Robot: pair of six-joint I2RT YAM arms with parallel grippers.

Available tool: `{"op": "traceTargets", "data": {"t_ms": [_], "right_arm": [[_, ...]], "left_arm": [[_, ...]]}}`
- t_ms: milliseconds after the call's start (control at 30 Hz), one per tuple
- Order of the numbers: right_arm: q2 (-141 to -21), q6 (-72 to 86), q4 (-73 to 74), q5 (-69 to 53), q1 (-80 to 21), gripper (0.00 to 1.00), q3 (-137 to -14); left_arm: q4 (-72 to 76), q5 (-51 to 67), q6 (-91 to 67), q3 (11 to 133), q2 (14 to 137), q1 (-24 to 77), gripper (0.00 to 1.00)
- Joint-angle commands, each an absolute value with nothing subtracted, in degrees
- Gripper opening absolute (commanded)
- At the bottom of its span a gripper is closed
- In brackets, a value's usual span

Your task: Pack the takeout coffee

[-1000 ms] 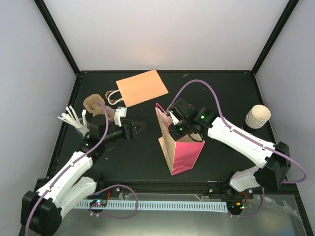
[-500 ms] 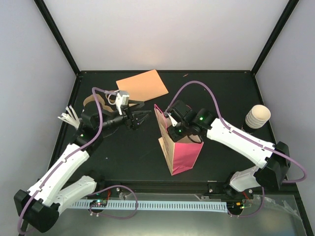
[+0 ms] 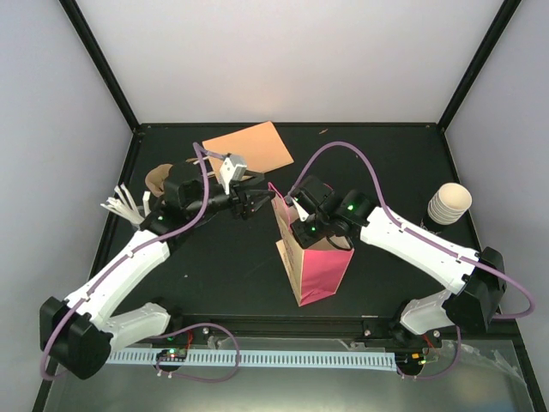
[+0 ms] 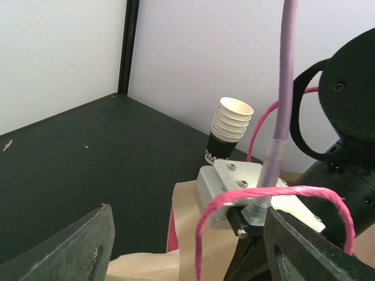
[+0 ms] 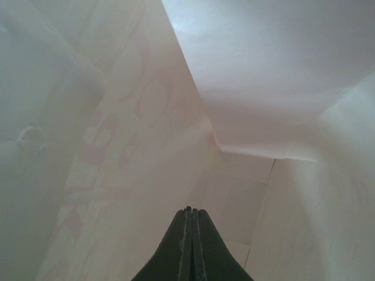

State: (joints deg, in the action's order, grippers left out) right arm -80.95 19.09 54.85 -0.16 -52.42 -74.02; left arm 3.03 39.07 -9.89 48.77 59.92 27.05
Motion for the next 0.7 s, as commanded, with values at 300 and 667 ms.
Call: {"op": "traceTargets", "data": {"t_ms": [300, 667], "right_arm": [[-81.2, 18.3, 54.1, 0.2, -52.8, 0.01, -73.4], [-78.3, 18.6, 54.0, -0.6, -53.9, 0.01, -67.7]], "left_arm": [[10.9, 46.3, -12.6, 54.4, 66.9, 28.2, 0.23], [11.8, 44.3, -13.2, 55.6, 65.0, 28.5, 0.02]]}}
